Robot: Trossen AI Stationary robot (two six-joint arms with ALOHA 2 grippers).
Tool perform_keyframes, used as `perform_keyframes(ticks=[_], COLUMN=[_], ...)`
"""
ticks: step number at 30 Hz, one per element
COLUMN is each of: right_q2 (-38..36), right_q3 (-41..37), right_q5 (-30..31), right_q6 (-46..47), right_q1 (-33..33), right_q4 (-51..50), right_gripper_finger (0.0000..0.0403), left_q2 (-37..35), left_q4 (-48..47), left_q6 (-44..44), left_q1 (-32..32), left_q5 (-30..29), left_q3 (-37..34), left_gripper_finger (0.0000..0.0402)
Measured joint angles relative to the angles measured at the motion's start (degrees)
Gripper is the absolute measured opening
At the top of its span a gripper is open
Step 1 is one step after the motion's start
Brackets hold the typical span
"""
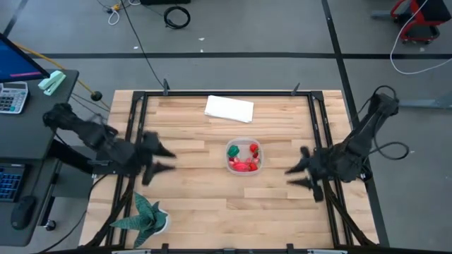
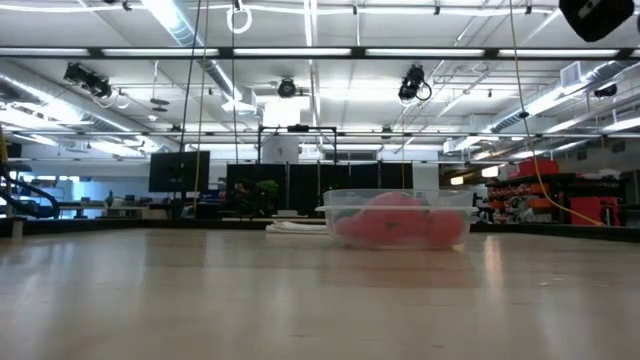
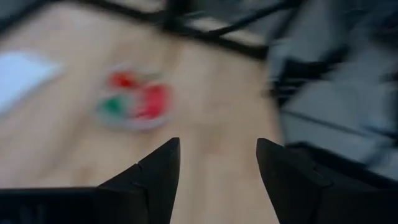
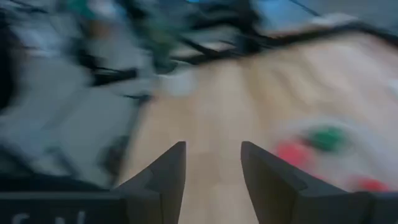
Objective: Pick and placing Produce into tupperware
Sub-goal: Return to Home Position
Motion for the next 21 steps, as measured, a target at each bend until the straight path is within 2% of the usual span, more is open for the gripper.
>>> perform_keyframes(ticks=[3,5,8,11,14,18,21], right_q2=[0.89,2.3,1.51,-4.67,-12.98,-21.67,-23.66], right_q3=[-9.4,-14.53,-19.13,-20.11,-20.3,-20.3,-20.28], right_q5=[-6.88,-12.17,-15.28,-15.36,-16.3,-18.99,-20.41], right_q6=[-10.06,-17.79,-24.16,-23.52,-23.53,-24.41,-23.44], right_q1=[1.67,1.85,1.29,-0.45,-2.85,-6.45,-8.97], right_q4=[26.47,40.28,48.44,46.67,38.52,30.86,28.39], right_gripper_finger=[0.0162,0.0162,0.0162,0.0162,0.0162,0.0162,0.0162], left_q2=[-2.81,-3.25,-3.28,-5.61,-7.15,-7.16,-5.98], left_q4=[25.25,40.61,52.07,54.51,54.64,60.33,62.73], left_q6=[6.57,9.17,11.17,13.36,15.69,20.15,20.68], left_q1=[0.07,1.03,3.79,9.32,15.89,23.51,27.7], left_q5=[8.24,14.62,19.44,19.41,20.98,33.74,39.15], left_q3=[-13.41,-20.99,-28.74,-31.6,-32.29,-32.27,-32.23], left_gripper_finger=[0.0213,0.0212,0.0211,0.0214,0.0217,0.0215,0.0212])
